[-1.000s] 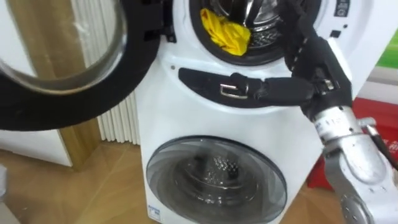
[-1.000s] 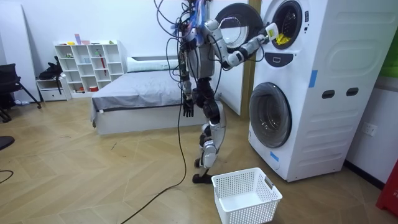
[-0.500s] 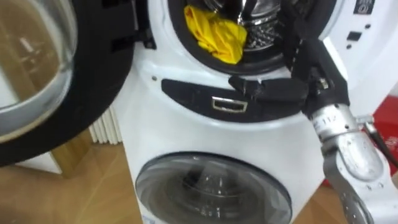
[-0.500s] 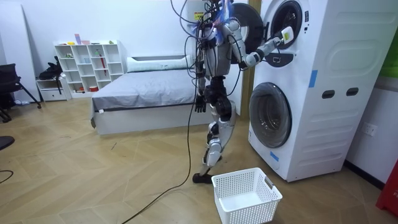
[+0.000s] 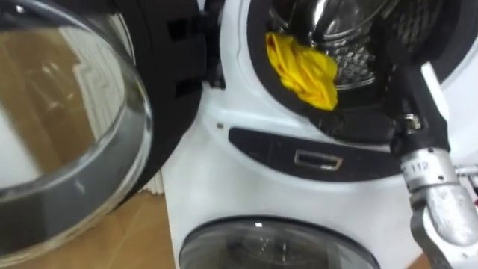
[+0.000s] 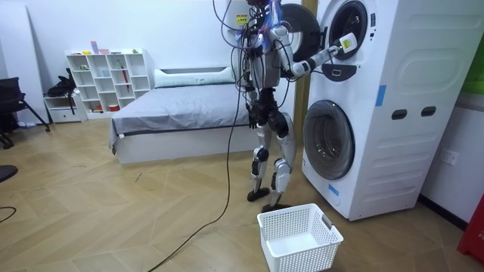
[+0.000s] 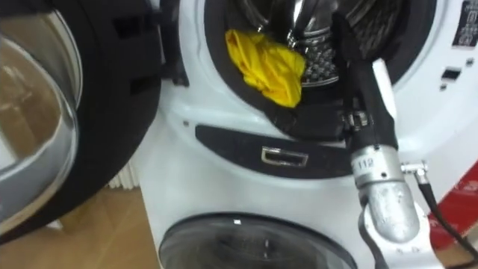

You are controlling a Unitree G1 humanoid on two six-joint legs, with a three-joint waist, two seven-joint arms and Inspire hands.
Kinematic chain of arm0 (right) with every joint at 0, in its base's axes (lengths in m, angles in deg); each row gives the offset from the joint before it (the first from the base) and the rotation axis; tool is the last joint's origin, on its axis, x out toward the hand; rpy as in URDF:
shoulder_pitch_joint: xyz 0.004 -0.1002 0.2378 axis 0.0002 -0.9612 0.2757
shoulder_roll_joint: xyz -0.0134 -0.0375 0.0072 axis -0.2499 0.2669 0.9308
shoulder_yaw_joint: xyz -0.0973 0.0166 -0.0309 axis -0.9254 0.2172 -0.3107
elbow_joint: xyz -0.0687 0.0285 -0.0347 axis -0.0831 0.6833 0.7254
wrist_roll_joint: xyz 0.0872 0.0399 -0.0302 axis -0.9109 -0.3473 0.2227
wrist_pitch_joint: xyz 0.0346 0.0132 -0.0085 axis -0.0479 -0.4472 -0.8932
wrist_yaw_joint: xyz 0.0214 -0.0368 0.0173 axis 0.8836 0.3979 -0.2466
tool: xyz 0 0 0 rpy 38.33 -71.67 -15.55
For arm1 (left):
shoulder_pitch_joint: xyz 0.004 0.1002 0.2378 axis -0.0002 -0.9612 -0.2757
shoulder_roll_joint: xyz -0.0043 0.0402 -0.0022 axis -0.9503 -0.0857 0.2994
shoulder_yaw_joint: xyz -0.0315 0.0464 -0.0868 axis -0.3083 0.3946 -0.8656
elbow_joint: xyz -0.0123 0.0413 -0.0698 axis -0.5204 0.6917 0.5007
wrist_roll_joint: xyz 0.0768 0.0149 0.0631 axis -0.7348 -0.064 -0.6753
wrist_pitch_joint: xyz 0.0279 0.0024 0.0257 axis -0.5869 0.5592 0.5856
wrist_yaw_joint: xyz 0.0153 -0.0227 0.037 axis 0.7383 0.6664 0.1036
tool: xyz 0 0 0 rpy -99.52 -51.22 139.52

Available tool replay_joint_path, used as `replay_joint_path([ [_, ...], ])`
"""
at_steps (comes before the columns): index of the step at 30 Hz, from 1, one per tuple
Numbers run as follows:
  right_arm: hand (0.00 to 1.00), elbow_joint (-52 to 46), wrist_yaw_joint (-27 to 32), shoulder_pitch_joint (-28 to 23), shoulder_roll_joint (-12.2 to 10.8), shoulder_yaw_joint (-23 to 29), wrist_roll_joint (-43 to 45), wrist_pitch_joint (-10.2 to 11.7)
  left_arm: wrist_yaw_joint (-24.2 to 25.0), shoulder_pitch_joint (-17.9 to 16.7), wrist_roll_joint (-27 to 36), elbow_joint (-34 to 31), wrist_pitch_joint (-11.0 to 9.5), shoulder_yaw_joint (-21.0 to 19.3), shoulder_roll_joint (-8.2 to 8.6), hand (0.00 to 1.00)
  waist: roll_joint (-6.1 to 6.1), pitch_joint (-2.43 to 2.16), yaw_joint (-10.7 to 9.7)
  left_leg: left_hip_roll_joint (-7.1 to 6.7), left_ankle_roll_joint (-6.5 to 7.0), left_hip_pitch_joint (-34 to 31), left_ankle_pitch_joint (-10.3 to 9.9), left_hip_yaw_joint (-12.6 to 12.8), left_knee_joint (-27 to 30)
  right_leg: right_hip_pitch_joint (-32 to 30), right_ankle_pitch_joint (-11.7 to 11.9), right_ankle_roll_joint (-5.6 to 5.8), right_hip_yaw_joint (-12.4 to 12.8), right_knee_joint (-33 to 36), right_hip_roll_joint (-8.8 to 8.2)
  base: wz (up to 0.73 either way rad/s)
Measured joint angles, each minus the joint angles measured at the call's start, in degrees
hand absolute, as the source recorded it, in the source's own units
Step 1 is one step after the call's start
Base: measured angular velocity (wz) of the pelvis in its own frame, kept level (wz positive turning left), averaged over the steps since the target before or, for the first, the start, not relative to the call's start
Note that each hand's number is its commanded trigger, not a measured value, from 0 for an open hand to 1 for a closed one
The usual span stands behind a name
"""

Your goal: Pick clothes from washing machine

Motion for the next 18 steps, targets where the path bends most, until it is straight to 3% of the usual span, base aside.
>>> replay_joint_path([
  [2,0.00,0.42,-0.09,-0.24,0.00,-0.31,-0.92,-0.17,-0.18,-1.19,-1.32,-0.77,0.08,-0.07,0.91,0.00,0.80,-0.86,0.66,0.42,-0.31,0.89,-0.15,-0.07,-0.60,1.41,0.59,0.25,0.25,-2.74,0.88,-0.07],
  [8,0.00,0.42,-0.01,-0.13,-0.44,-0.51,-4.51,-1.16,-0.07,-4.94,-1.62,-1.09,1.73,-0.57,1.42,0.00,0.23,-0.86,1.01,1.84,-1.29,1.20,0.53,-0.03,-1.64,3.68,3.57,-0.77,-0.87,-8.55,3.14,-0.04],
  [14,0.00,0.37,1.43,-0.05,-0.44,-0.48,-5.55,-1.33,0.16,-5.43,-2.00,-1.20,2.48,-2.27,2.55,0.00,0.19,-0.88,2.19,2.34,-1.97,0.85,0.63,0.18,-1.62,4.11,4.77,-1.21,-0.85,-10.22,3.52,-0.01],
  [18,0.00,-0.27,1.88,0.99,-0.47,-0.48,-6.84,-3.09,0.21,-5.26,-2.98,-1.21,2.59,-2.92,2.78,0.00,0.20,-0.88,2.05,2.37,-2.15,0.39,0.91,0.09,-1.61,4.01,4.91,-1.40,-0.91,-10.20,3.56,0.00],
])
